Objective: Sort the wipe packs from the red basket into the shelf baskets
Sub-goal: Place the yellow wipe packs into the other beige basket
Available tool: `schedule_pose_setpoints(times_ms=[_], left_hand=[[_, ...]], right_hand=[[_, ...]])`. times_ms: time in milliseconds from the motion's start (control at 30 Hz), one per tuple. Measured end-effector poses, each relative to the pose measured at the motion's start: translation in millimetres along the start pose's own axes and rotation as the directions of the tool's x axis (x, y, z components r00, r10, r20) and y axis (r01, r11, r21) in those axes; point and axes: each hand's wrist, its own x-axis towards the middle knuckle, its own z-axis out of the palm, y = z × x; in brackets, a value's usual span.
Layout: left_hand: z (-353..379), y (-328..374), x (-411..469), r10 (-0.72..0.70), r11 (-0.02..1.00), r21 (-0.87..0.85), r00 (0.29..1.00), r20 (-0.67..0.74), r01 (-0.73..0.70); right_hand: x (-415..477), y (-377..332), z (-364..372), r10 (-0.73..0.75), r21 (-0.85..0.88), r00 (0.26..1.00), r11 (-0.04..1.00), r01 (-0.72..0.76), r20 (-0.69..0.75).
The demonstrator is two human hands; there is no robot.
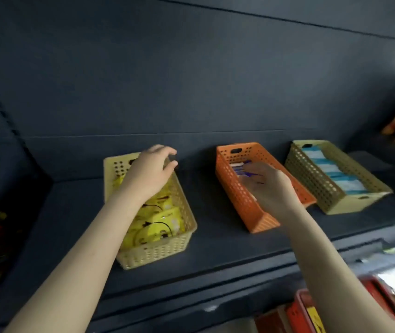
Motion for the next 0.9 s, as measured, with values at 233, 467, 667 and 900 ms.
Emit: schedule_pose_setpoints(times_ms=[233,467,667,900], left_hand=[[111.3,183.6,-78.3,0.279,0.954,-0.155,0.947,0.159,-0.256],[248.0,281.9,-175.7,0.302,0.942,-0.285,0.82,0.487,-0.178],[343.1,308.5,-227.7,0.15,0.963,-0.259,0.654,0.741,0.073],[457.3,314.5,-238.5,-0.098,0.908,-0.144,0.535,0.839,0.392]], right_hand=[[-136.7,140.9,-129.4,0.184,-0.092,0.98,0.977,-0.191,-0.073],[-263.1,294.6,-185.5,0.474,-0.147,0.88,0.87,-0.471,-0.017],[-308.4,390.9,-193.2,0.696,-0.098,0.717,0.717,-0.69,0.042],[-286.7,500.5,-186.5,0.746,-0.118,0.642,0.663,-0.739,0.174]])
